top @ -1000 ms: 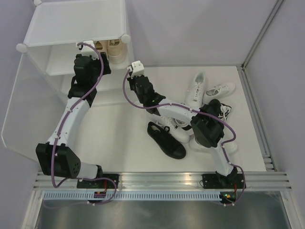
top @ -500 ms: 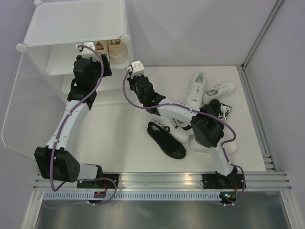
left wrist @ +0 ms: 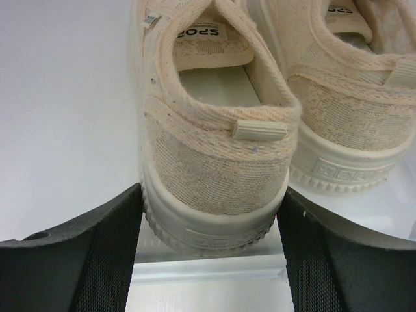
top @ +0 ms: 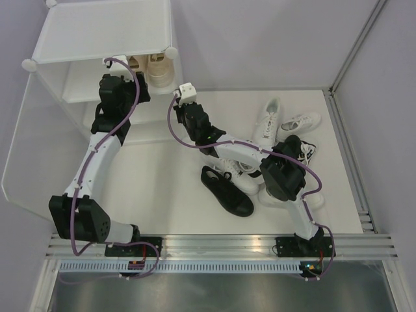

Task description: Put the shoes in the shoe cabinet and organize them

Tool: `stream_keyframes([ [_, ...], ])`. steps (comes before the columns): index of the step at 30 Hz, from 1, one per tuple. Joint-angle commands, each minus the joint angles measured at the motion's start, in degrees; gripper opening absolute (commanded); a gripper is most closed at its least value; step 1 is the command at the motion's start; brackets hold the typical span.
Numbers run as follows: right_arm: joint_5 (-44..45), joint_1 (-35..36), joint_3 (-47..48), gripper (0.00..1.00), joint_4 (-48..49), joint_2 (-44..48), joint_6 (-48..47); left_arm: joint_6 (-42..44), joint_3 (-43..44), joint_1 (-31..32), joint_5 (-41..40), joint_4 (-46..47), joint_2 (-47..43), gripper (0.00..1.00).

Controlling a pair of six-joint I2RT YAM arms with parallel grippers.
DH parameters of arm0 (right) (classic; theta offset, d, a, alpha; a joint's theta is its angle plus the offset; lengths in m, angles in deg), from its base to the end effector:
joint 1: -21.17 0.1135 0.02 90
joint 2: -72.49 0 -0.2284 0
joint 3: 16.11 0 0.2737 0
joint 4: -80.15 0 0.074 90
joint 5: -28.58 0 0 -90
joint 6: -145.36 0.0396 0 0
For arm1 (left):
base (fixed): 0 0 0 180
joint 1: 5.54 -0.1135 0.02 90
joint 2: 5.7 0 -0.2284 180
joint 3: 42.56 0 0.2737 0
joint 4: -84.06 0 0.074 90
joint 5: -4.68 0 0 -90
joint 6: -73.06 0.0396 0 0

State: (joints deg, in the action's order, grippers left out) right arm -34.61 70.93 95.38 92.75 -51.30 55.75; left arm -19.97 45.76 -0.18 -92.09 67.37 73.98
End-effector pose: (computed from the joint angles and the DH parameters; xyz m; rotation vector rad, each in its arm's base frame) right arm 0.3520 0.3883 0.2456 -0.3063 1.5451 0.3219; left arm 0.3607 -0.0292 0.3635 -0.0530 1.7095 -0.0078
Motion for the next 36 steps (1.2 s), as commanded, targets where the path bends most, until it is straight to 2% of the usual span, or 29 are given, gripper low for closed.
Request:
stream_keyframes([
  [1, -1.9, -0.1, -0.5, 0.01, -1.3, 1.4, 1.3, 0.2, 3.2, -1.1, -6.4, 1.4, 1.0, 0.18],
  [10, -2.6, -0.3, -1.1, 0.01, -1.1, 2.2, 1.0, 1.2, 6.3, -1.1, 2.3, 5.6, 4.1, 0.22],
  [16, -3.5, -0.3, -1.2, 0.01, -1.7, 2.2, 0.6, 1.7, 8.5, -1.1, 3.9, 5.0, 7.0, 0.27],
  [20, -3.9, -0.3, -1.4, 0.01, -1.9, 2.3, 0.5, 1.1, 6.4, -1.0, 8.9, 5.3, 6.4, 0.30],
  [23, -5.0, -0.3, -1.6, 0.01, -2.1, 2.4, 0.8, 0.7, 2.6, -1.0, 9.2, 6.7, 4.6, 0.36],
  [27, -7.9, -0.3, -1.6, 0.00, -2.8, 2.4, 1.6, -0.5, -3.1, -1.0, 10.1, 13.7, 2.3, 0.38],
  [30, -9.4, -0.4, -1.5, 0.00, -3.4, 2.2, 2.3, -1.6, -3.1, -1.0, 12.2, 16.1, 3.1, 0.44],
  [36, -12.0, -0.3, -1.3, 0.01, -4.8, 2.5, 2.6, -1.5, -1.6, -1.0, 12.9, 19.4, 5.7, 0.49],
])
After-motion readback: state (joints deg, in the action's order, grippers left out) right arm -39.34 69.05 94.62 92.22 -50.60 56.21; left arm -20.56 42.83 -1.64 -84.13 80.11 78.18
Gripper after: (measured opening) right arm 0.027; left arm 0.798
